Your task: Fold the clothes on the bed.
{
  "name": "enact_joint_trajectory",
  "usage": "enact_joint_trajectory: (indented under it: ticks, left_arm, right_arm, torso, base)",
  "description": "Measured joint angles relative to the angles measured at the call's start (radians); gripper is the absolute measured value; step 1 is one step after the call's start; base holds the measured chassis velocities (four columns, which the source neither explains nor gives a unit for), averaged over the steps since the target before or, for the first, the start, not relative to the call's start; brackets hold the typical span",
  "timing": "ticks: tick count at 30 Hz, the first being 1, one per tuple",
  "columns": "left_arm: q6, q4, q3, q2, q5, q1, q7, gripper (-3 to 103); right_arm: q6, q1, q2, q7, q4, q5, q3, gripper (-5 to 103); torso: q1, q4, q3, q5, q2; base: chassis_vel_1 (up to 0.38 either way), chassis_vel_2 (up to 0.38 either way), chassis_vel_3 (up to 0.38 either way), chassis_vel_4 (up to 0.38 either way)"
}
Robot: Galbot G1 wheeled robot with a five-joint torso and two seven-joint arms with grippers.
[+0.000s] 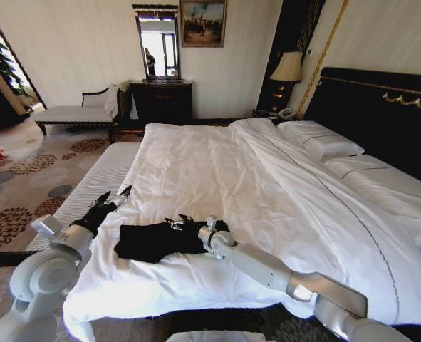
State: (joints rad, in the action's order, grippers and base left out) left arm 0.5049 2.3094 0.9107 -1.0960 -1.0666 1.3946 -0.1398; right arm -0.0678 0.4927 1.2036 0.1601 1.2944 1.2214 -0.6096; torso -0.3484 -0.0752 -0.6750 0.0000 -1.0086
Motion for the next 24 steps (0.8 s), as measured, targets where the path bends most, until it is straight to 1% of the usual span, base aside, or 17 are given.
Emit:
enact_joint_trajectory:
  ticks: [2, 4, 8, 12, 17, 24]
  left_arm:
    - [0.000, 0.000, 0.000, 0.000, 0.000, -0.001, 0.000, 100]
    - [0.000, 0.000, -0.001, -0.003, 0.000, -0.001, 0.001, 100]
    - [0.000, 0.001, -0.006, -0.007, 0.008, -0.001, 0.002, 100]
    - [0.000, 0.002, -0.008, -0.010, 0.013, 0.002, 0.002, 100]
    - [0.000, 0.006, -0.005, -0.010, 0.015, 0.005, 0.002, 100]
    - [0.000, 0.008, -0.003, -0.009, 0.014, 0.005, 0.001, 100]
  right_arm:
    - [-0.008, 0.002, -0.001, 0.001, 0.000, -0.008, 0.000, 100]
    - [-0.026, 0.007, -0.006, 0.005, -0.005, -0.036, -0.001, 100]
    - [-0.029, 0.021, -0.020, -0.001, 0.011, -0.045, -0.002, 100]
    - [-0.013, 0.034, -0.044, -0.032, 0.060, -0.031, -0.005, 100]
    - [0.027, 0.051, -0.091, -0.098, 0.159, 0.008, -0.021, 100]
    - [0.058, 0.070, -0.133, -0.143, 0.236, 0.020, -0.040, 100]
  torso:
    - [0.000, 0.0000, 0.000, 0.0000, 0.000]
    - [0.000, 0.0000, 0.000, 0.0000, 0.000]
    - [0.000, -0.0002, 0.000, 0.0001, 0.000]
    - [0.000, -0.0002, 0.000, 0.0000, 0.000]
    - [0.000, -0.0001, 0.000, 0.0001, 0.000]
    - [0.000, 0.0001, 0.000, 0.0001, 0.000]
  base:
    - [0.000, 0.000, 0.000, 0.000]
    - [0.000, 0.000, 0.000, 0.000]
    - [0.000, 0.000, 0.000, 0.000]
    - [0.000, 0.000, 0.000, 0.000]
    - [0.000, 0.000, 0.000, 0.000]
    - [0.000, 0.000, 0.000, 0.000]
